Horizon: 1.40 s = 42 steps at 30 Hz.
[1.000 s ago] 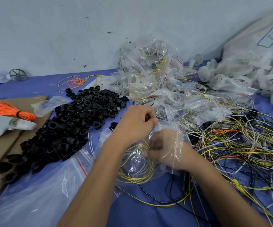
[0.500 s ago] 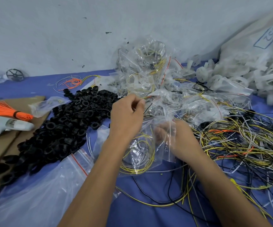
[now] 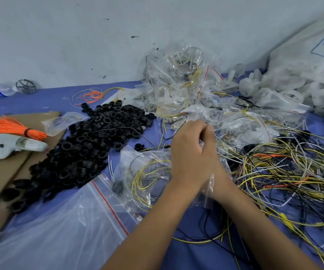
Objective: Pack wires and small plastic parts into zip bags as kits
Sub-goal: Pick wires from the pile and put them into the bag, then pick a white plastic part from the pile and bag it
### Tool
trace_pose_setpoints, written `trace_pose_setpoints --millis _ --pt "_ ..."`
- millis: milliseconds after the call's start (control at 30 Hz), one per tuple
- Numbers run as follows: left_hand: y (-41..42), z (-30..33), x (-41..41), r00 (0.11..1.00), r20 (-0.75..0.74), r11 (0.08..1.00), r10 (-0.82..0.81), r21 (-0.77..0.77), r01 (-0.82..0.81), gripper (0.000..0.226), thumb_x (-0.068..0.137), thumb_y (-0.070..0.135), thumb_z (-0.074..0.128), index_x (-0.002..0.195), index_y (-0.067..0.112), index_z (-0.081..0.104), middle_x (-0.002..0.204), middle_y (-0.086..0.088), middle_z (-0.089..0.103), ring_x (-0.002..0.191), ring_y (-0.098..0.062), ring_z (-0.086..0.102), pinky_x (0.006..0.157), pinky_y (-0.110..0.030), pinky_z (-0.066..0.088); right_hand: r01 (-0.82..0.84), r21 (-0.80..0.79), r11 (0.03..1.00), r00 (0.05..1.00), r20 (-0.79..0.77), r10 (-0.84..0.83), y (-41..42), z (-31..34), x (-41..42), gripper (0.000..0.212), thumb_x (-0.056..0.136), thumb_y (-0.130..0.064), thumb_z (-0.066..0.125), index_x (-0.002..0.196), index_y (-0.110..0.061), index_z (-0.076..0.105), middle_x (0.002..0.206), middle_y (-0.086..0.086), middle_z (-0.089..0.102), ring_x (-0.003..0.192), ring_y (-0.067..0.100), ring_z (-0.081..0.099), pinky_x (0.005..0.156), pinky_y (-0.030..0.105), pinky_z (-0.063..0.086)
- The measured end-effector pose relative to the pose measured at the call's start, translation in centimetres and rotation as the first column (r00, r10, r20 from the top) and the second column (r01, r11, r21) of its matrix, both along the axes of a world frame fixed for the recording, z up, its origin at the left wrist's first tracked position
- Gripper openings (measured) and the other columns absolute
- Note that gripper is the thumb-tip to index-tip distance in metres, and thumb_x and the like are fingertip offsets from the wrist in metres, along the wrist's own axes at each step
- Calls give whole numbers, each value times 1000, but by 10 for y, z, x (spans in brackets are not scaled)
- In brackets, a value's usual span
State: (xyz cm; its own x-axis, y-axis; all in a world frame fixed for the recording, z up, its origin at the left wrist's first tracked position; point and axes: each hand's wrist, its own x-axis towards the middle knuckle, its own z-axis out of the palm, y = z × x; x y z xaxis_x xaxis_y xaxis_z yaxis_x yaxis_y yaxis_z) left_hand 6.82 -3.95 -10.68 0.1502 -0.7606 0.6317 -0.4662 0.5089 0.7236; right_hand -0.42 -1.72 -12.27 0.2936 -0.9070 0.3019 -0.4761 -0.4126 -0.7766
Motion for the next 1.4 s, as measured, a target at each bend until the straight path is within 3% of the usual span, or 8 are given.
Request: trace_pose_setpoints --millis 100,267,467,600,900,1067,1200,1400 --pt "3 0 -3 1000 20 1000 21 -14 -20 26 97 22 58 72 15 51 69 5 50 66 -14 46 62 -30 37 20 128 992 948 314 -60 -2 -2 -1 36 105 4 22 82 -5 48 58 -3 62 57 -2 62 56 12 52" --pt "-2 -5 3 996 76 998 48 48 -52 42 100 27 55 63 18 39 55 8 36 55 -11 36 54 -30 24 136 39 990 990 27 -137 -12 -17 -13 43 88 25 54 102 -16 48 89 -21 47 76 -30 52 73 -4 38" --pt "-9 -23 11 983 183 986 -4 162 -27 47 104 40 45 63 17 43 54 4 42 55 -19 43 55 -41 32 -5 115 993 1000 -1 5 -29 2 -31 22 88 8 54 70 -1 63 65 16 65 61 12 55 53 37 45" --pt "-17 -32 18 979 203 958 -36 284 -24 49 105 45 42 65 17 49 57 3 47 59 -25 50 56 -39 32 114 206 972 990 62 -129 -36 8 -50 28 88 5 56 73 -10 74 59 -4 68 50 7 61 49 20 47" --pt "-51 7 -48 931 364 986 -32 163 -30 48 103 43 44 59 24 39 53 7 44 51 -12 45 50 -32 25 524 6 852 850 53 -523 -95 53 -118 13 92 -12 65 81 -12 73 66 3 73 56 18 72 60 40 63" --pt "-89 13 -104 827 563 992 -13 110 -59 35 102 46 45 93 17 62 98 -5 64 97 -28 55 76 -41 42 612 -321 723 636 -344 -691 -164 66 -167 16 86 -10 61 93 -8 75 89 14 74 87 34 67 71 30 48" --pt "-111 -12 -127 633 752 970 -184 243 -6 54 101 56 39 144 24 50 155 -5 42 145 -28 29 115 -47 30 401 -436 806 322 -756 -569 -202 56 -186 44 87 -6 56 130 -18 59 129 14 54 128 37 41 98 45 41" --pt "-133 -40 -122 647 710 931 -280 366 2 55 103 56 29 154 36 32 163 2 32 152 -22 23 121 -47 18 372 -365 854 159 -881 -446 -214 32 -190 29 93 -20 62 121 -15 65 128 9 59 136 38 34 97 50 44"
